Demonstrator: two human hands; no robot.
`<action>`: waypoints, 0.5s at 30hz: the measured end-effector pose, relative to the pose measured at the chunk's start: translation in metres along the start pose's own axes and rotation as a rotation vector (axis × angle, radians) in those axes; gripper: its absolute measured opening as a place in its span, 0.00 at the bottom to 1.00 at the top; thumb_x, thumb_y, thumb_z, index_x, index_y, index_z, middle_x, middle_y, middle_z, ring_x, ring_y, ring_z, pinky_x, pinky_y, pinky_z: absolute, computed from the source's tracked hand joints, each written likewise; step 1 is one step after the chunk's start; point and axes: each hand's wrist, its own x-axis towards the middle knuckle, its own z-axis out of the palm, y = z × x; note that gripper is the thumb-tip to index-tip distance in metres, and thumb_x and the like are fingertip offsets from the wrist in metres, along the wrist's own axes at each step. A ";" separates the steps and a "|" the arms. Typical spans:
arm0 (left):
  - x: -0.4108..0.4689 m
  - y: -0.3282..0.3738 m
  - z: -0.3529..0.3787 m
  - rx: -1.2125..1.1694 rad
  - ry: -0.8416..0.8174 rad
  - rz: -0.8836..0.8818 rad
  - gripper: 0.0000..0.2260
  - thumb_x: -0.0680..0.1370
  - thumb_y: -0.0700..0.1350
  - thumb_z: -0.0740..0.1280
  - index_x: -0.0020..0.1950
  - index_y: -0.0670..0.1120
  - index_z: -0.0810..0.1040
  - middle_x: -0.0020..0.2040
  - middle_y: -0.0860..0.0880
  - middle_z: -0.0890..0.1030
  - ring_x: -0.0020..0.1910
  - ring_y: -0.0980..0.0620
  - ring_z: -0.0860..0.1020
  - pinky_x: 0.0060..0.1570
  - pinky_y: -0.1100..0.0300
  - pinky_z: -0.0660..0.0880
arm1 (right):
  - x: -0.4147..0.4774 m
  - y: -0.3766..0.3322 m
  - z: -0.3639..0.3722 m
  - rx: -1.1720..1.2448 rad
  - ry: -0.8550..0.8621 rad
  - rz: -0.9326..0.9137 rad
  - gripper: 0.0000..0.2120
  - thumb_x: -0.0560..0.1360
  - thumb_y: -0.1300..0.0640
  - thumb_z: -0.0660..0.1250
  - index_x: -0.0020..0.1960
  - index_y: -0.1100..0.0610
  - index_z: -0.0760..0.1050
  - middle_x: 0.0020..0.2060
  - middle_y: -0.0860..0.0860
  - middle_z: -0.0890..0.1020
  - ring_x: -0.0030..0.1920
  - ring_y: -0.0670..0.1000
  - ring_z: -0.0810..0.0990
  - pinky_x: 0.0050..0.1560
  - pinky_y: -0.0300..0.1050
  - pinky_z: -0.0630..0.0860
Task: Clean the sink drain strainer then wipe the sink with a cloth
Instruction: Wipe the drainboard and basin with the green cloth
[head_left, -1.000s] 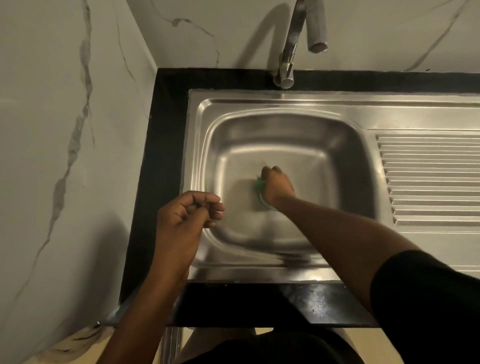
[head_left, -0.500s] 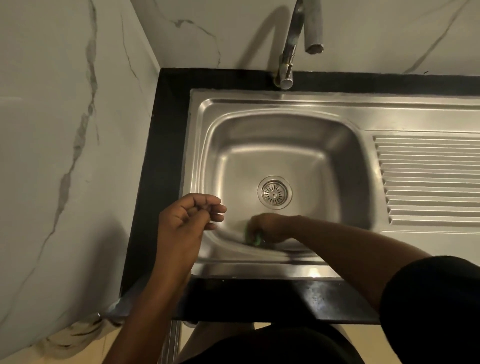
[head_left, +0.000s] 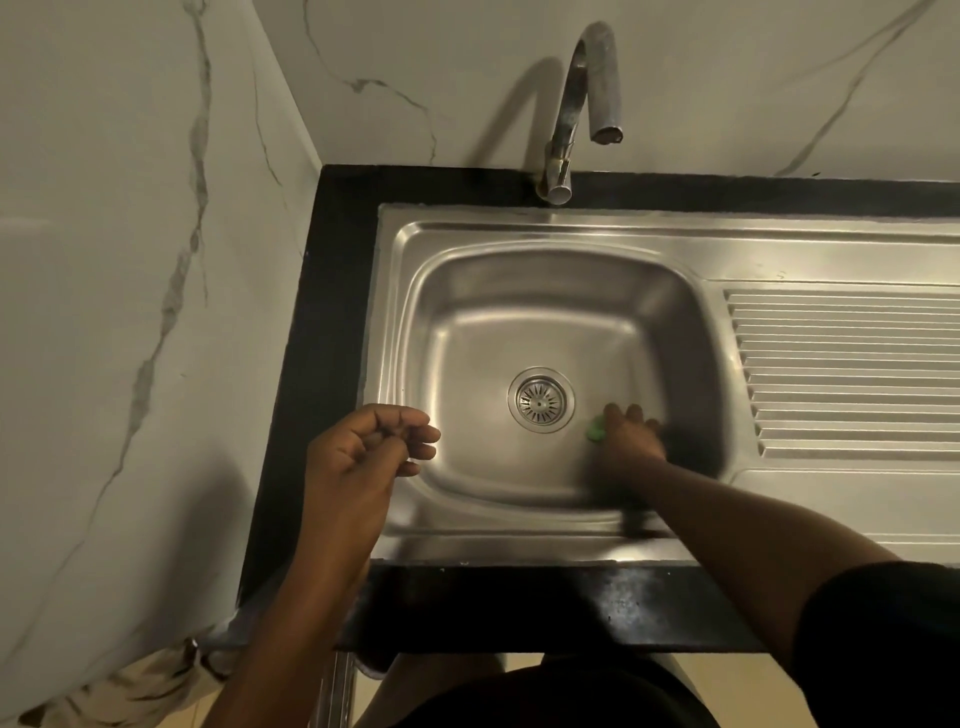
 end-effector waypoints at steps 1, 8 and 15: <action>-0.001 0.000 0.000 -0.001 -0.001 0.001 0.15 0.74 0.40 0.63 0.47 0.54 0.88 0.45 0.47 0.89 0.45 0.46 0.88 0.42 0.61 0.83 | -0.004 -0.006 0.001 0.017 -0.048 0.042 0.21 0.81 0.58 0.62 0.73 0.56 0.65 0.70 0.61 0.67 0.71 0.68 0.67 0.69 0.63 0.71; -0.002 0.001 0.012 0.022 -0.036 0.022 0.20 0.80 0.28 0.62 0.47 0.50 0.87 0.44 0.46 0.89 0.44 0.44 0.87 0.42 0.60 0.83 | -0.027 -0.070 -0.002 -0.114 -0.432 -0.213 0.17 0.82 0.58 0.67 0.67 0.66 0.78 0.66 0.61 0.80 0.66 0.59 0.80 0.63 0.46 0.76; -0.007 0.010 0.037 0.038 -0.085 0.058 0.20 0.78 0.30 0.62 0.46 0.51 0.87 0.44 0.45 0.89 0.43 0.46 0.87 0.43 0.58 0.83 | -0.050 -0.065 -0.016 0.583 -0.484 -0.298 0.11 0.78 0.67 0.66 0.57 0.58 0.80 0.48 0.54 0.80 0.44 0.51 0.76 0.37 0.40 0.71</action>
